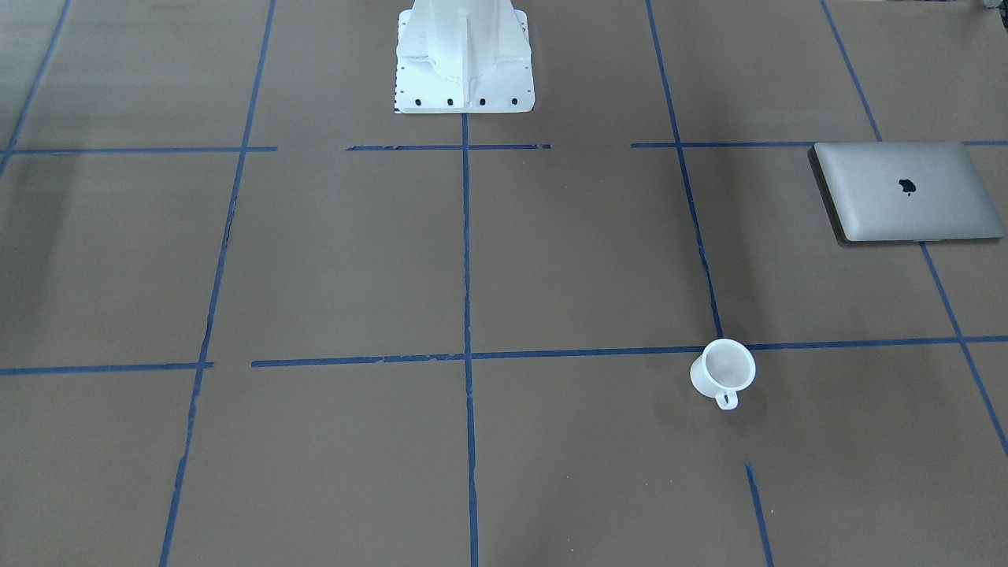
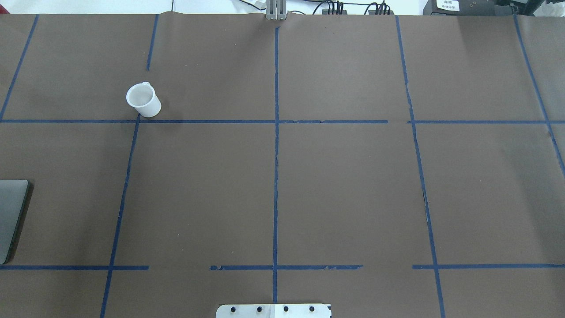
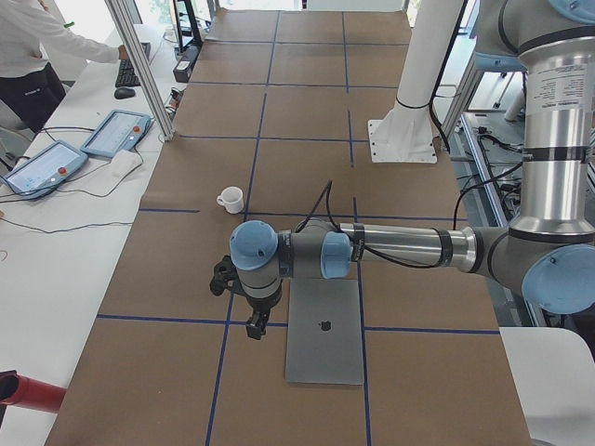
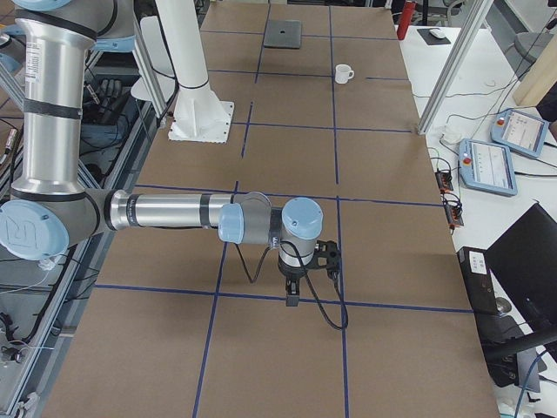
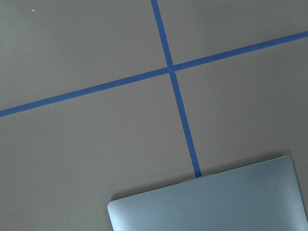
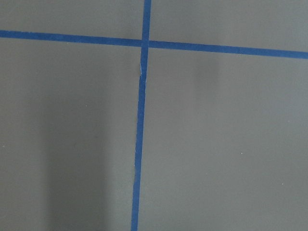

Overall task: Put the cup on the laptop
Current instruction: 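Reach the left gripper toward the white mug on the table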

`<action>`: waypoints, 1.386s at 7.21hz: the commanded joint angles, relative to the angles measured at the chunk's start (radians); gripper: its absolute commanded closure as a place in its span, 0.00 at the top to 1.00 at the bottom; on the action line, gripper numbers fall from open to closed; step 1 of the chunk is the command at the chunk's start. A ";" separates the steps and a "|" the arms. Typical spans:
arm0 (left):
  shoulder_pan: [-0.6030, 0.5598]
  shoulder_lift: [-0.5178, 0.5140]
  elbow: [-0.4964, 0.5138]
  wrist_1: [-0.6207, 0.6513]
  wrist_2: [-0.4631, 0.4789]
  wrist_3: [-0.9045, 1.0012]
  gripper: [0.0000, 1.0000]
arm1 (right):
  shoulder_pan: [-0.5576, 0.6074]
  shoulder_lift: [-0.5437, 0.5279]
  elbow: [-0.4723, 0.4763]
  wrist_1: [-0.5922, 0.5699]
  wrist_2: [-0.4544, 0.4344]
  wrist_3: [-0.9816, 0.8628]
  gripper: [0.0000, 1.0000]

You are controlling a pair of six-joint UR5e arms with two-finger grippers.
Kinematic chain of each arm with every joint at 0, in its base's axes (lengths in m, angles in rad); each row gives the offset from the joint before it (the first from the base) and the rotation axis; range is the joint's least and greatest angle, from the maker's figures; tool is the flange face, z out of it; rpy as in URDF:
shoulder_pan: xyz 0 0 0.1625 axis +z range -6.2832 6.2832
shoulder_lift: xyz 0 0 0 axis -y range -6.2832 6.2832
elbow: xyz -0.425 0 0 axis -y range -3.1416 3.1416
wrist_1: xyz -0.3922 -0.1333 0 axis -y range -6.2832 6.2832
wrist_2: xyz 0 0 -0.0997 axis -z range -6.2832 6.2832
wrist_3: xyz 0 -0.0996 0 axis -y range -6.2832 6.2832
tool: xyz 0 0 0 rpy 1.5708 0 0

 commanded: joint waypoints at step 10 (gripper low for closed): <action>0.292 -0.226 -0.044 -0.246 -0.092 -0.505 1.00 | 0.000 0.000 0.000 0.002 -0.001 0.000 1.00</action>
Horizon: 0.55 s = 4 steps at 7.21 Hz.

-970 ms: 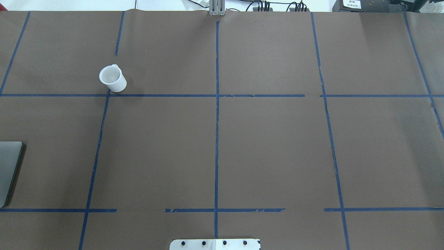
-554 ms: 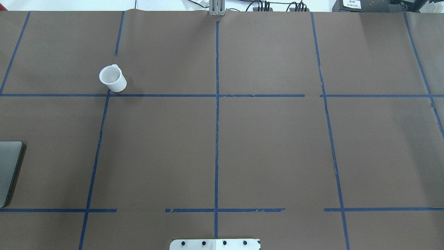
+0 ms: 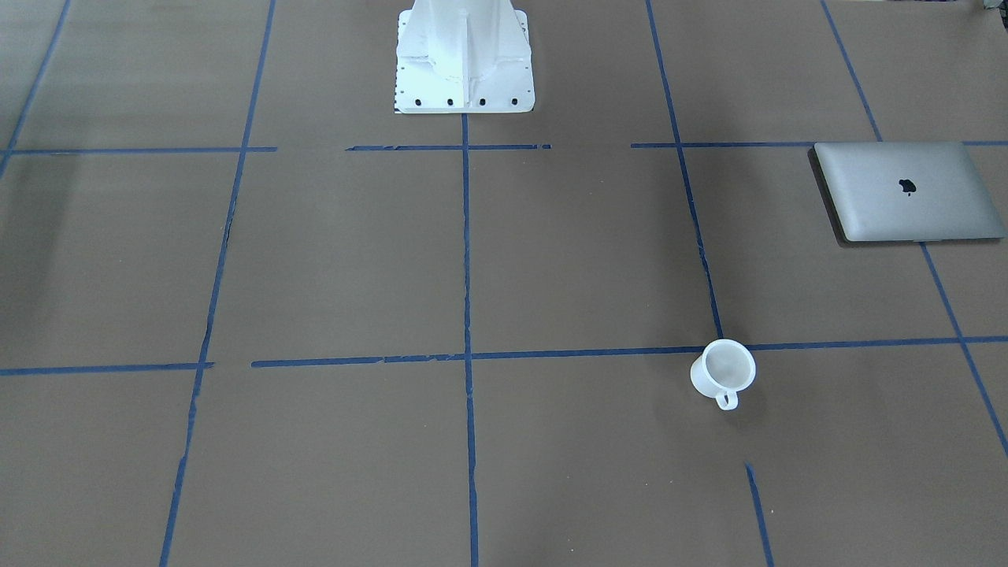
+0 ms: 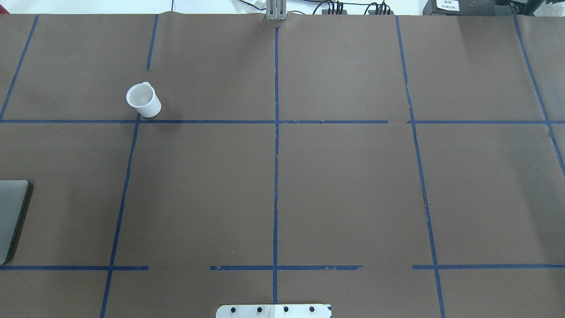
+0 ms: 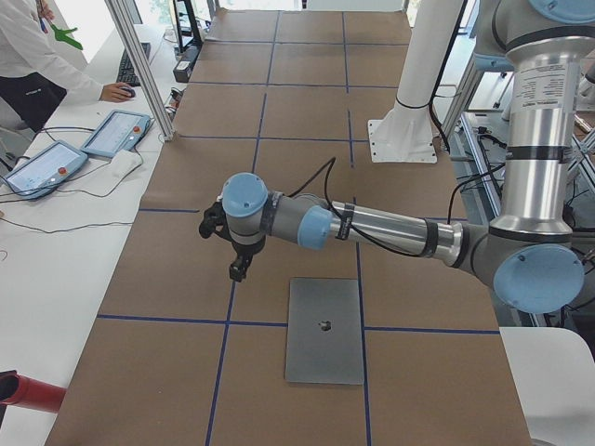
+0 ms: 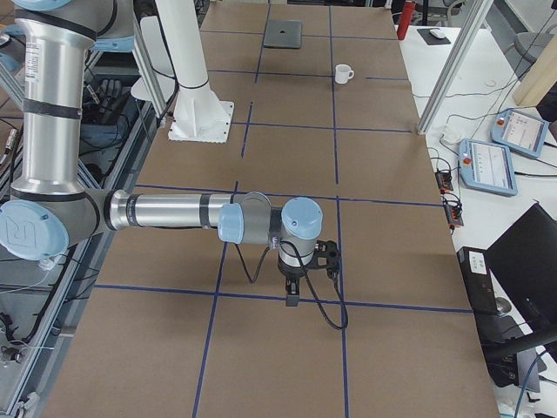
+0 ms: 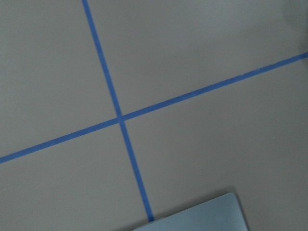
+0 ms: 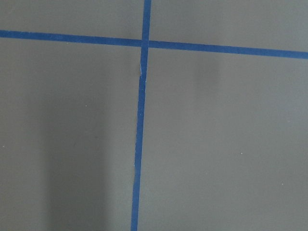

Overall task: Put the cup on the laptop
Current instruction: 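Reach the left gripper toward the white mug on the table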

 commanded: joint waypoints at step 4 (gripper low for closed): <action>0.297 -0.463 0.333 -0.037 0.140 -0.446 1.00 | 0.000 0.000 0.001 -0.001 0.000 0.000 1.00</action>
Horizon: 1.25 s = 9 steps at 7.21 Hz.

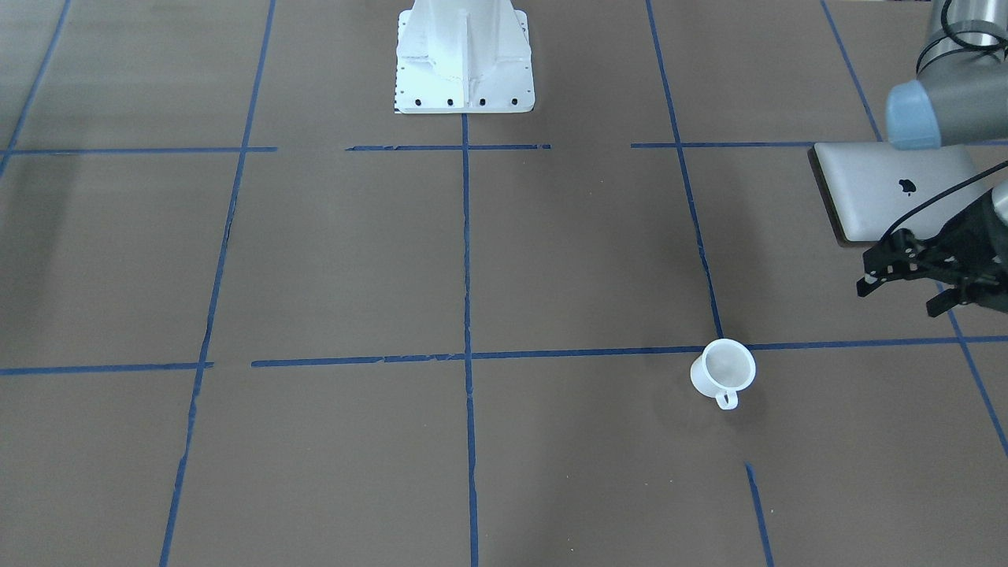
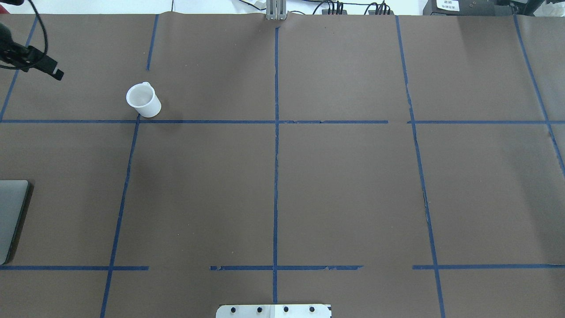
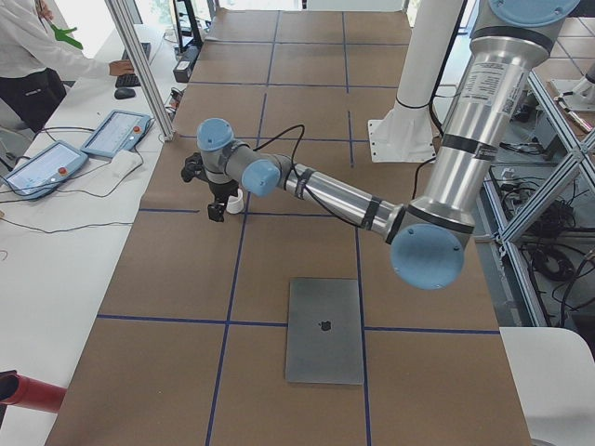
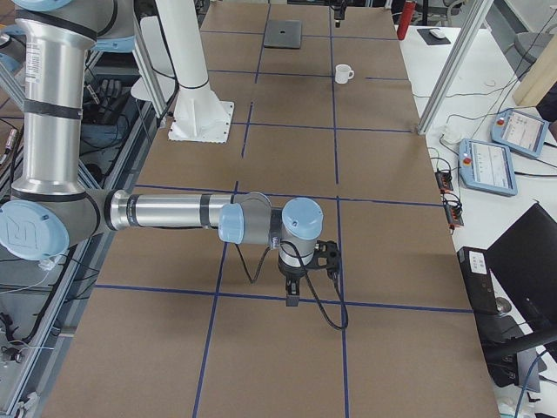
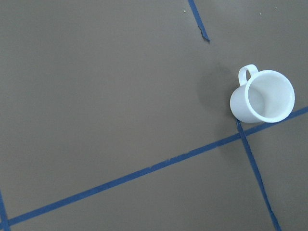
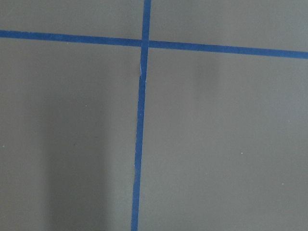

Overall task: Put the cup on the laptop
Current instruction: 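Lower the open left gripper around the white mug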

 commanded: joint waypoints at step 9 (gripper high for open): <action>0.215 -0.308 0.499 -0.257 0.121 -0.341 0.82 | 0.000 0.000 0.000 0.001 0.000 0.000 1.00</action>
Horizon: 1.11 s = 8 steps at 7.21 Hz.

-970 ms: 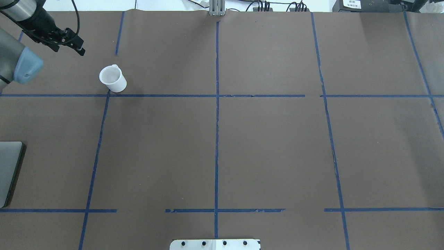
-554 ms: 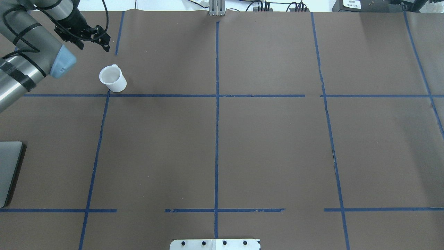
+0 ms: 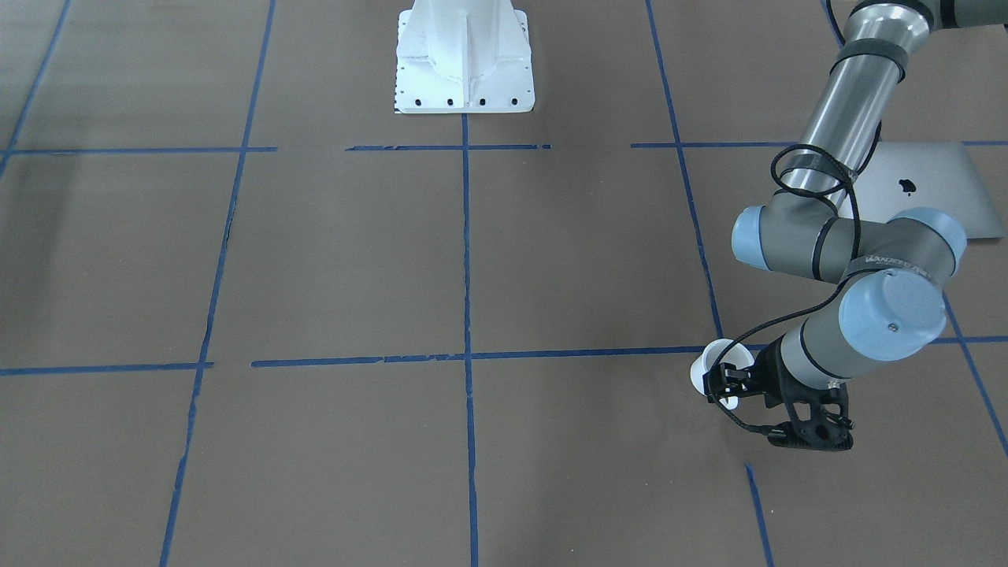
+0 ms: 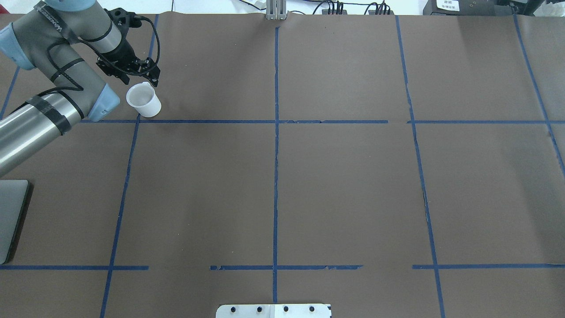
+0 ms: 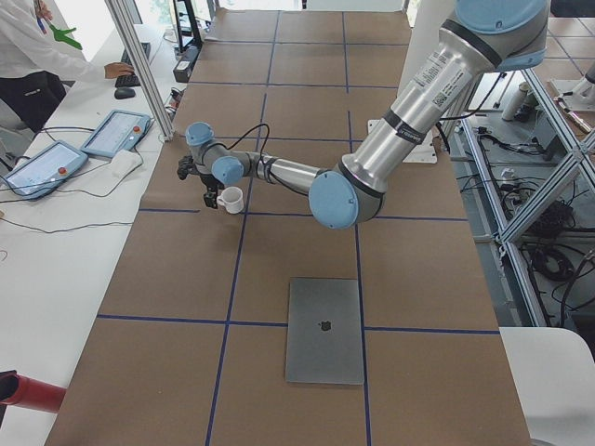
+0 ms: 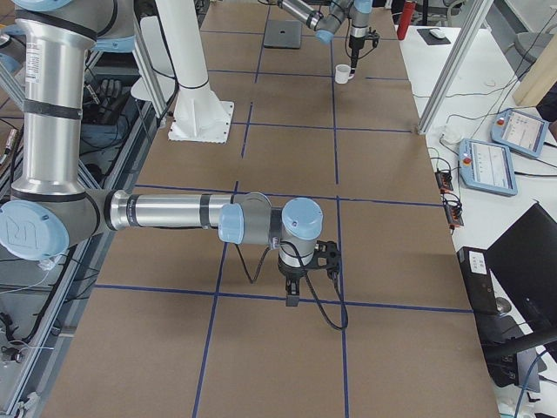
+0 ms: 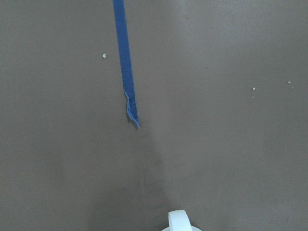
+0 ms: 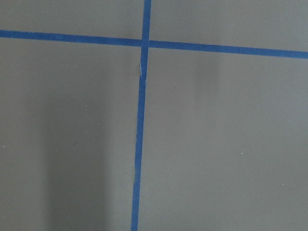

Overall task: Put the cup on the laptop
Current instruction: 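Lower the open left gripper around the white mug, then close the left gripper on the white mug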

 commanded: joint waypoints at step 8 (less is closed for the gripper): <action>-0.024 0.007 -0.044 -0.072 0.024 -0.065 0.00 | 0.000 0.000 0.000 0.000 0.000 0.000 1.00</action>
